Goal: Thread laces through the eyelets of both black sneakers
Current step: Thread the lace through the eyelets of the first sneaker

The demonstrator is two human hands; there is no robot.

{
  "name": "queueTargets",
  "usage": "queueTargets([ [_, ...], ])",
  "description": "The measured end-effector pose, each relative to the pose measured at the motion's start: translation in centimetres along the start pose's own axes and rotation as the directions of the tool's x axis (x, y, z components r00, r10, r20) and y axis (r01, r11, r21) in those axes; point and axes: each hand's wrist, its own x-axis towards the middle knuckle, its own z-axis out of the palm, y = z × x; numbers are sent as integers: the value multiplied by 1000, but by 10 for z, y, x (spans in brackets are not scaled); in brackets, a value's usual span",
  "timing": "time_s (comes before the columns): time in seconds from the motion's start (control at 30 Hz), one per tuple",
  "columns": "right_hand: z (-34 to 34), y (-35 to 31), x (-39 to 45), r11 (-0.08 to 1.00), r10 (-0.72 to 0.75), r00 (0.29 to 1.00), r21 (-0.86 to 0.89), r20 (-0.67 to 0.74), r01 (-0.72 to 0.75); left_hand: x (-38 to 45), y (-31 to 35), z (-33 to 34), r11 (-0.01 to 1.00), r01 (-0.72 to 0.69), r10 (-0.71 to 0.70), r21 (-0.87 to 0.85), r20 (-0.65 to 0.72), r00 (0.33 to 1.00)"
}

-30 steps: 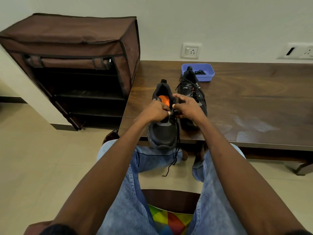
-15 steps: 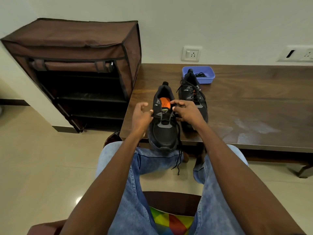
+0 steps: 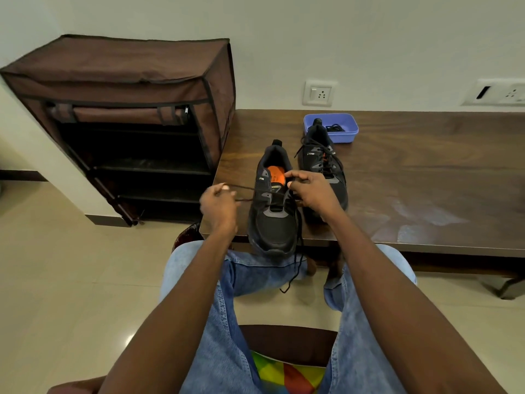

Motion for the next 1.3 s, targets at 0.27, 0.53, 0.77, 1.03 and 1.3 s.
queueTargets([
  [0.27,1,1,-1,1000,-24,999,-7,-30,24,-10,12,9,638,-668,430,383,543,721],
  [0.53,0,1,-3,999,-20,999,26,-30,21,-18,1,21,646,-703,485,297,552,678],
  [0.77,1,9,5,1000,-6,998,12,-61,7,13,13,-6,956,-257,285,140,-256,924],
  [1.03,3,9,4,999,-17,998,-46,-62,14,-6,10,25,492,-769,289,408,758,586],
  [1.3,2,12,5,998,8,998,-54,-63,-11,-3,10,13,902,-390,287,185,416,863],
])
